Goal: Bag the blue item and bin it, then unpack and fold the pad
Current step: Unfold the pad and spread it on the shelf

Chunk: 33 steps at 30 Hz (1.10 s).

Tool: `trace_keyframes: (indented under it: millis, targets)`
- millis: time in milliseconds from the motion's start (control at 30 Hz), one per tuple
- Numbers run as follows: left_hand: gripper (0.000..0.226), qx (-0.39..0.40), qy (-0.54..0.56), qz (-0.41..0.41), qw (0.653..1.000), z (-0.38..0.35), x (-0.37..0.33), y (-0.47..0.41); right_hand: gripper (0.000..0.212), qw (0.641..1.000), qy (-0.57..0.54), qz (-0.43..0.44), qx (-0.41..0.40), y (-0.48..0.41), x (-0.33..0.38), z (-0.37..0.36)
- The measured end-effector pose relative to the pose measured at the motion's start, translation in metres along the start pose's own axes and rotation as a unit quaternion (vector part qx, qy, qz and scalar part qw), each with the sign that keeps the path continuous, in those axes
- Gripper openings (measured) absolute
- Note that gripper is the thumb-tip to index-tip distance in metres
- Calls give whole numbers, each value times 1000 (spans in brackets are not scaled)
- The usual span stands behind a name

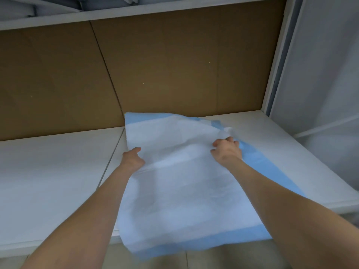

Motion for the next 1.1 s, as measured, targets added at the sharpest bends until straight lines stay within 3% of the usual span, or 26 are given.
trace_keyframes:
  millis: [200, 433, 567, 700, 800, 900, 1100]
  targets:
    - [65, 19, -93, 35, 995, 6, 5, 17, 44, 998, 8, -49, 46, 18, -2, 0]
    - [72, 80, -111, 42, 990, 7, 6, 42, 35, 992, 74, -53, 86, 38, -9, 7]
    - [61, 27, -117, 3, 993, 2, 7, 45, 24, 992, 81, -44, 82, 46, -4, 10]
    - [59, -74, -70, -16, 995, 6, 8, 34, 13, 995, 34, -55, 74, 49, 4, 19]
    - [63, -102, -111, 7, 989, 7, 15, 34, 24, 997, 13, -61, 50, 51, 3, 19]
    - [66, -72, -136, 29, 988, 6, 23, 34, 43, 995, 57, -39, 72, 51, -5, 12]
    - [54, -43, -158, 23, 986, 2, 30, 36, 43, 993, 76, -58, 65, 57, -16, 5]
Point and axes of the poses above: each hand's wrist, its own y-axis away from the middle knuckle, its own z-axis out of the back of the hand, x = y × z, the point moved 1 cm from there along -y, towards the middle knuckle, and after that the axes turned 15 degrees about z, right-handed, at the moved point
